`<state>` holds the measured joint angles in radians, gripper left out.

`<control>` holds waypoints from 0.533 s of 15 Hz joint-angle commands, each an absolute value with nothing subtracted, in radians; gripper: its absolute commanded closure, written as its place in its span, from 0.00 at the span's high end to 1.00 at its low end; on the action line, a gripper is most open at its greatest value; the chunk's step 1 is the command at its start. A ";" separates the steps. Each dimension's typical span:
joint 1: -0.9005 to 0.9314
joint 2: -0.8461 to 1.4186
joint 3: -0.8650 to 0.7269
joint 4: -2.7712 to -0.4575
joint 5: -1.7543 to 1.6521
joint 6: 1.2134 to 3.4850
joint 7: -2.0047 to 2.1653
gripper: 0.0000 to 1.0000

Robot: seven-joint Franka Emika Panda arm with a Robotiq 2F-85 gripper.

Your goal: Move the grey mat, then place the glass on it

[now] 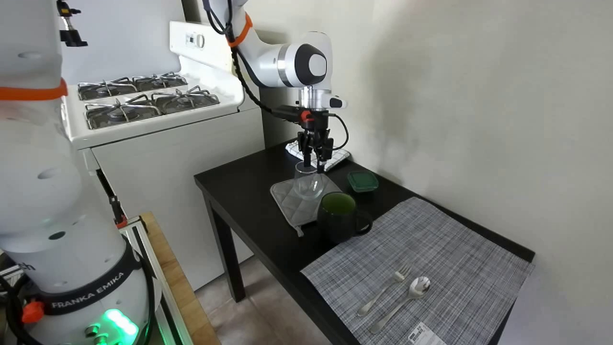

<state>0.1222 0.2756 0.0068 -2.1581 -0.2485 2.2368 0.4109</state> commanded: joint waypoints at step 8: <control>0.135 0.089 0.026 -2.216 -0.237 2.218 0.445 1.00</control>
